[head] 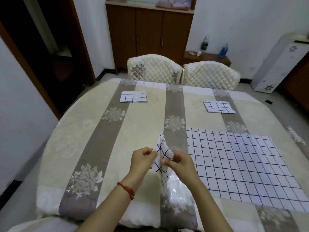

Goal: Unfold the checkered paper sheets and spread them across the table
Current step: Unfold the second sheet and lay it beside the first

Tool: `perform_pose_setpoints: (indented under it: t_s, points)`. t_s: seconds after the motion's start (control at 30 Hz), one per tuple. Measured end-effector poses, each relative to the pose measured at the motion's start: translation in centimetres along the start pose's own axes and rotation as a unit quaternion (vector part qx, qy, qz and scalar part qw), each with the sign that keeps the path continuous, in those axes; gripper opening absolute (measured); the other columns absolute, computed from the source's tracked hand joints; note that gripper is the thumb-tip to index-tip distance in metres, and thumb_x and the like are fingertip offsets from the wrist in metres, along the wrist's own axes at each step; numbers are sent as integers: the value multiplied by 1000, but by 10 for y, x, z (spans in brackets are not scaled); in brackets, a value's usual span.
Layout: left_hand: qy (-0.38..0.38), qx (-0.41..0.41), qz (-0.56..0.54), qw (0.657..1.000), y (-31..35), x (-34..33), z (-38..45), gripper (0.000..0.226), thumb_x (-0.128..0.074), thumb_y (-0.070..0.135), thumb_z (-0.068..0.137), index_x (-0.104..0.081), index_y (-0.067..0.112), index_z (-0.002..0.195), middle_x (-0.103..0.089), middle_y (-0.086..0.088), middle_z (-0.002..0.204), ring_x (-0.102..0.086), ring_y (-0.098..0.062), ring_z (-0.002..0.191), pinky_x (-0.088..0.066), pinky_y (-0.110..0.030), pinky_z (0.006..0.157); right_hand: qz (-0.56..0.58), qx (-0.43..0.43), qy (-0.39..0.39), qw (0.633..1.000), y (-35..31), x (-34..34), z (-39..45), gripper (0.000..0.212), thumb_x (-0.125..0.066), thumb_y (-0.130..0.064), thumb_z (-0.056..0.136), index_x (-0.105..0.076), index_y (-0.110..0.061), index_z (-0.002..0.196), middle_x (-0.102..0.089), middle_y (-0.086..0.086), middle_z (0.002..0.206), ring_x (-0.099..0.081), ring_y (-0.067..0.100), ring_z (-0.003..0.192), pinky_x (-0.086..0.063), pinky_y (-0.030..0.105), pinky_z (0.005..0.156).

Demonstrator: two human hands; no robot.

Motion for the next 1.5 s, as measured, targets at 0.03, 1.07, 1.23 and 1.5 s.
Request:
perform_pose_setpoints:
  t_s: [0.03, 1.07, 1.23, 1.5]
  points:
    - [9, -10, 5, 1000, 1, 2, 2, 18, -60, 9, 80, -62, 11, 62, -57, -9, 66, -52, -20, 65, -53, -41, 69, 11, -1, 13, 1000, 1, 5, 0, 8, -72, -11, 75, -66, -11, 69, -66, 4, 69, -60, 10, 67, -51, 26, 68]
    - [20, -267, 26, 963, 80, 8, 9, 16, -59, 8, 85, -65, 6, 70, -61, 7, 60, -51, -2, 60, -42, -16, 58, 1, 59, 77, 995, -41, 98, -9, 9, -65, -6, 80, -69, -3, 73, -59, 13, 70, -54, 16, 66, -47, 24, 64]
    - [120, -233, 36, 964, 72, 15, 12, 10, -68, 15, 79, -63, 19, 86, -64, 2, 86, -59, -10, 81, -47, -21, 75, 47, 64, 104, 991, -47, 89, -4, 11, -67, -5, 79, -67, 0, 69, -53, 3, 57, -48, 5, 51, -41, 15, 53]
    - [3, -120, 66, 991, 63, -32, -21, 38, -59, 39, 83, -65, 2, 75, -62, -5, 61, -61, -21, 61, -53, -31, 57, -12, 78, 93, 993, -47, 65, 2, 28, -74, -14, 73, -55, -15, 54, -46, -7, 50, -39, 10, 53, -30, 20, 52]
Point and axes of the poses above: each hand's wrist, its own z-axis towards the middle knuckle, its own x-axis out of the back of the hand, y = z × x, the point moved 3 cm from there along z, towards the middle knuckle
